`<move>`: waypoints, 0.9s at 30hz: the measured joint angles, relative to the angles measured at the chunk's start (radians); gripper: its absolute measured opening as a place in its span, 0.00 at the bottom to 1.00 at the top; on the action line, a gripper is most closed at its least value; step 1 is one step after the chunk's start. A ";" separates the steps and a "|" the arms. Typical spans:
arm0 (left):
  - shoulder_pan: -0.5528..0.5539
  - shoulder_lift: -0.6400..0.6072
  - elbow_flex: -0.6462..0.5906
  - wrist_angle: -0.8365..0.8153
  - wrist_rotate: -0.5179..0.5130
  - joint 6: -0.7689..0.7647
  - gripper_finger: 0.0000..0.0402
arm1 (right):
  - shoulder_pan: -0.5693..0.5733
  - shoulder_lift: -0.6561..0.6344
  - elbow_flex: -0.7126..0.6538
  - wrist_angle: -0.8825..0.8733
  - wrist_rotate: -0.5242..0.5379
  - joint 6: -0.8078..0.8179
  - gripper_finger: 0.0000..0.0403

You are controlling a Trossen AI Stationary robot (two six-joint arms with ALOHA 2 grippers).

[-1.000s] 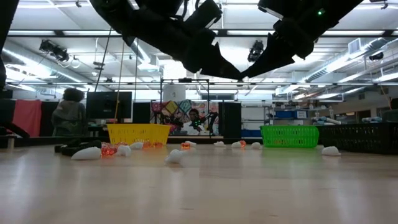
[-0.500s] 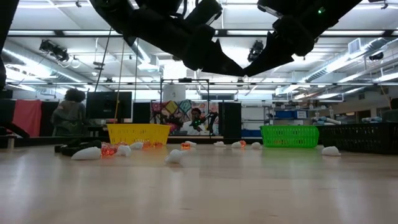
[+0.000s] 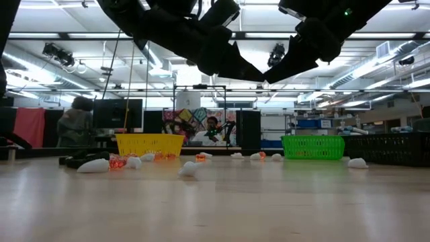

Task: Sort Halloween decoration
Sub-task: Put the black skeleton toy into the black bin

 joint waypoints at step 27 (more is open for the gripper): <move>0.000 0.000 0.000 -0.075 -0.045 -0.013 0.38 | 0.000 -0.009 0.000 0.010 0.004 0.011 0.10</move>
